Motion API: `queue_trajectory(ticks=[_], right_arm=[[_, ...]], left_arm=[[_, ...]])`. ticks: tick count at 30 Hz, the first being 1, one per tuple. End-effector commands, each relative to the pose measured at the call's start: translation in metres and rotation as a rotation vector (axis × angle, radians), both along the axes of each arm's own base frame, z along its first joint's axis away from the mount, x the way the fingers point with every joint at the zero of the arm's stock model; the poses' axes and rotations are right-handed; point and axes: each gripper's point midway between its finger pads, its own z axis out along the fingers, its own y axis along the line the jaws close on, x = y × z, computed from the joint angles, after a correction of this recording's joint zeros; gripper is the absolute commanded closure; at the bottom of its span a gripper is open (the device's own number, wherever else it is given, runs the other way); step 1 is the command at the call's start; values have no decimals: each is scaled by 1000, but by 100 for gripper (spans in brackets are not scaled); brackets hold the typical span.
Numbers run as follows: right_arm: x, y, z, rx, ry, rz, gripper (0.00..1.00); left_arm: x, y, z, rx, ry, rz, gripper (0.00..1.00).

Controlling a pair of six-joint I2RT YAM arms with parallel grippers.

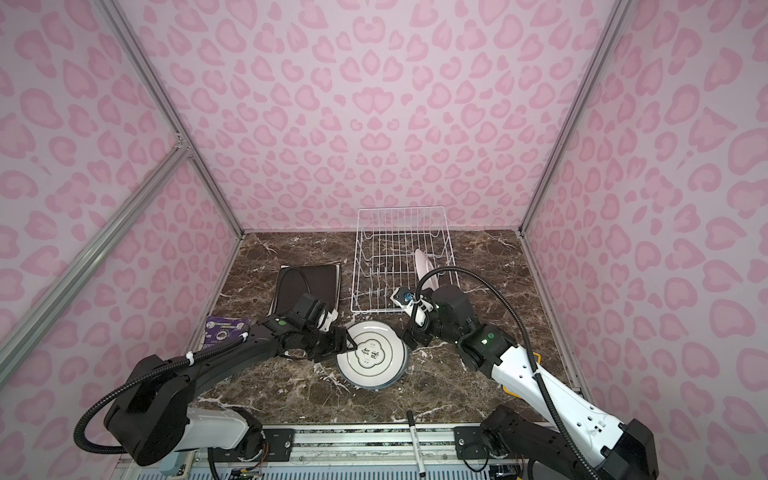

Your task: Unload the plates from the dish rack

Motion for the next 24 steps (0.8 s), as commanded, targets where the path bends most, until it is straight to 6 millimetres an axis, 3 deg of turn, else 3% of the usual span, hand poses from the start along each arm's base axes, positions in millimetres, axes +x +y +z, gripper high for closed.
queue_trajectory(ticks=[1, 11, 18, 24], right_arm=[[4, -1, 3, 10, -22, -16, 2], [2, -5, 4, -1, -25, -25, 2], [7, -20, 11, 46, -57, -138, 2], [16, -54, 11, 31, -76, -332, 2]], left_arm=[[0, 4, 0, 35, -5, -9, 27], [3, 9, 9, 73, -29, -17, 25], [21, 3, 57, 72, -163, -102, 25], [44, -8, 104, 64, -296, -161, 25]])
